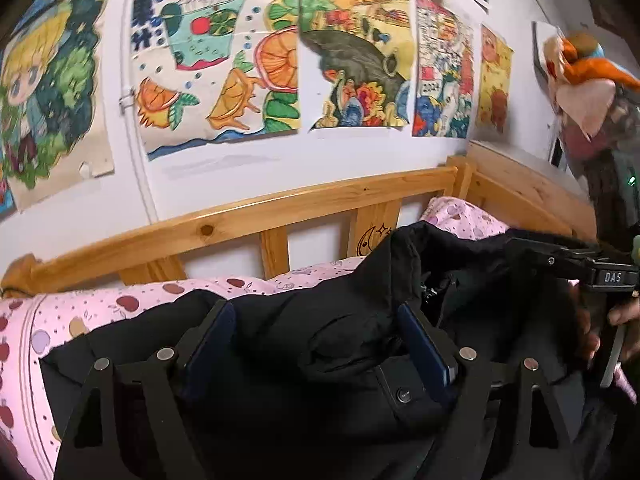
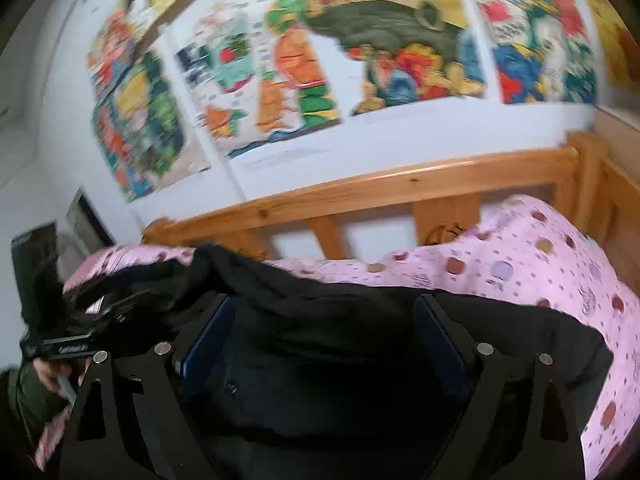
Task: Fold large clothes
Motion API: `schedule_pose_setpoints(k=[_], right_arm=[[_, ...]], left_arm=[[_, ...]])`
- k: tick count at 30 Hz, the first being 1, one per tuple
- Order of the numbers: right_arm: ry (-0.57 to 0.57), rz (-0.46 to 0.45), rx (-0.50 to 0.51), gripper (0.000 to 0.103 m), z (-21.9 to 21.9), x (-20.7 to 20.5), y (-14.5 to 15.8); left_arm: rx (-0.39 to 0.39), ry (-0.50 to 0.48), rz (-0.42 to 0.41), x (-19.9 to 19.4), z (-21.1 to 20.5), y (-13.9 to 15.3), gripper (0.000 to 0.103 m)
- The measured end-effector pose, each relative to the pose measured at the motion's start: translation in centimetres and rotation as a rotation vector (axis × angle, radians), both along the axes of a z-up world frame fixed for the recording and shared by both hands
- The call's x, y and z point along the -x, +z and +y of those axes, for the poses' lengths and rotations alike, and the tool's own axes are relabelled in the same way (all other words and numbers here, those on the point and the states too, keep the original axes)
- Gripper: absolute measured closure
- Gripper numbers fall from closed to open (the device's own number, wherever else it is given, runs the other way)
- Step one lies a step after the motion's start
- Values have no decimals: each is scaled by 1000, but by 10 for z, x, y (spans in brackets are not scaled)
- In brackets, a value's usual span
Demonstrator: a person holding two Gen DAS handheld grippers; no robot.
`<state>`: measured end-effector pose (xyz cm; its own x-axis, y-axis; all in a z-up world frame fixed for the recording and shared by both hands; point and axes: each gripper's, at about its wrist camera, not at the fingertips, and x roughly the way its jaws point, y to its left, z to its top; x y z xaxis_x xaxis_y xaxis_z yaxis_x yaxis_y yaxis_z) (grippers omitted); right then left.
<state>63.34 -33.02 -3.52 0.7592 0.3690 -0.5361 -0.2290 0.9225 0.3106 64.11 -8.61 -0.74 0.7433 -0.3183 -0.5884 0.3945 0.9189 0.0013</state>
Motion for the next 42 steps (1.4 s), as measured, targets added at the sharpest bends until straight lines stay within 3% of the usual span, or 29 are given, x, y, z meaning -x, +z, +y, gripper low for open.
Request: schedule_pose_setpoints(k=[1, 2, 3, 4, 6, 9, 12, 17, 19, 22, 26, 31, 33, 36, 39, 42], right_arm=[[12, -22, 33, 15, 4, 2, 4], [22, -44, 82, 15, 10, 4, 6], [21, -49, 111, 15, 13, 4, 8], [8, -45, 128, 18, 14, 3, 10], [0, -17, 123, 65, 14, -3, 10], [-44, 1, 146, 88, 9, -2, 9], [-18, 34, 150, 91, 2, 6, 5], [35, 127, 178, 91, 5, 8, -15], [41, 195, 189, 91, 8, 5, -38], [27, 232, 189, 91, 13, 5, -65], [5, 240, 174, 91, 13, 4, -81], [-26, 176, 181, 90, 13, 19, -74], [-42, 139, 171, 87, 10, 30, -53], [-79, 114, 97, 84, -2, 41, -24], [-110, 86, 31, 84, -10, 38, -1], [-126, 36, 23, 83, -4, 20, 16]], left_arm=[[-3, -8, 1, 0, -1, 0, 28], [-2, -14, 9, 0, -2, -1, 44], [-5, -12, 32, -2, -3, -2, 54], [-14, 0, 48, -3, -4, -3, 56], [-23, 8, 87, -6, -4, -5, 75], [-40, 22, 134, -9, -3, -5, 84], [-59, 16, 187, -8, 2, -9, 86], [-110, 13, 255, -1, 2, -40, 87], [-117, 12, 265, 3, 2, -57, 87], [-116, 29, 269, 4, 1, -78, 86], [-83, 60, 246, 4, 2, -90, 84], [-17, 40, 195, 20, 14, -62, 78], [64, 25, 203, 29, 23, -45, 57], [205, 30, 151, 41, 40, -16, 38], [288, 52, 90, 38, 45, 5, 31], [282, 93, 89, 14, 32, 14, 31]])
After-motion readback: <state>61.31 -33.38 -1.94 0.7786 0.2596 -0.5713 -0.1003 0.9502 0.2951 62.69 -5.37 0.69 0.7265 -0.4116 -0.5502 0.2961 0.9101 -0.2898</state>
